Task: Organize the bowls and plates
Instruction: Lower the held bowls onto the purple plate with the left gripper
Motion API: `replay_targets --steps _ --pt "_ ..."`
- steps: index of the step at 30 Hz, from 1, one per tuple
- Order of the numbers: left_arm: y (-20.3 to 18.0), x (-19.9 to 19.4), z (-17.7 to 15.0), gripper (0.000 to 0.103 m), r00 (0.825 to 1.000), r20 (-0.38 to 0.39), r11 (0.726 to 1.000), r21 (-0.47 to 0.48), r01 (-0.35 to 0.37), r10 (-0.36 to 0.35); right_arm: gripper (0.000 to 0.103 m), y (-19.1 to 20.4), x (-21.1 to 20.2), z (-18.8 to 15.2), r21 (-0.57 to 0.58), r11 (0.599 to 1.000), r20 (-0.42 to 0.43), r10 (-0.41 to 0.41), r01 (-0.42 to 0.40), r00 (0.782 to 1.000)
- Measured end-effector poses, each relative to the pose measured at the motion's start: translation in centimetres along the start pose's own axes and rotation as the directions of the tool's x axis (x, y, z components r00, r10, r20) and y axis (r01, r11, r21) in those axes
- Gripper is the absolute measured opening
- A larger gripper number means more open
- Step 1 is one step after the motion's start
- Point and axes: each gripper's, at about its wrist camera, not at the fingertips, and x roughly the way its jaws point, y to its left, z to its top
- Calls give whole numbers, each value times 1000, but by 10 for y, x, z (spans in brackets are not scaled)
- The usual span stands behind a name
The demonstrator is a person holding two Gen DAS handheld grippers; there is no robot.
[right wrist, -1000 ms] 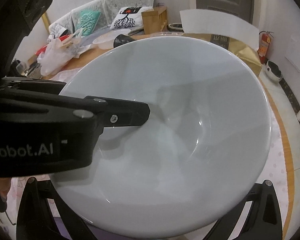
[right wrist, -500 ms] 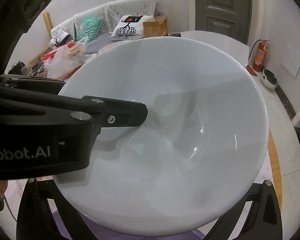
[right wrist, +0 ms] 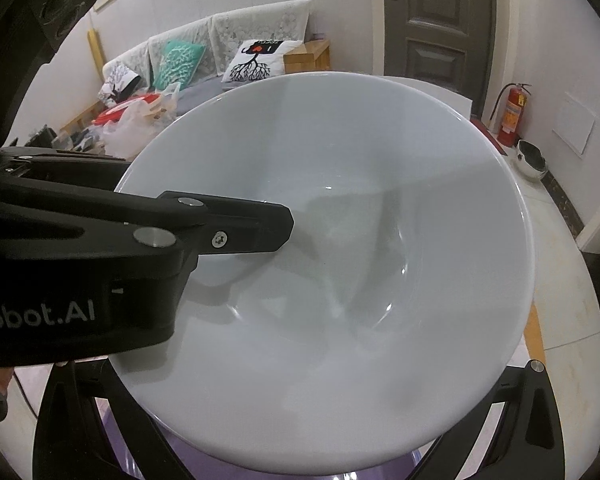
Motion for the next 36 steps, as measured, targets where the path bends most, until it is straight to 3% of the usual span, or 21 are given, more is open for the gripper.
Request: replay_targets --steps 36 --pt "-52 -29 -73 31 999 -41 1000 3 6 -6 100 11 -56 -75 -8 1000 -39 4 -5 999"
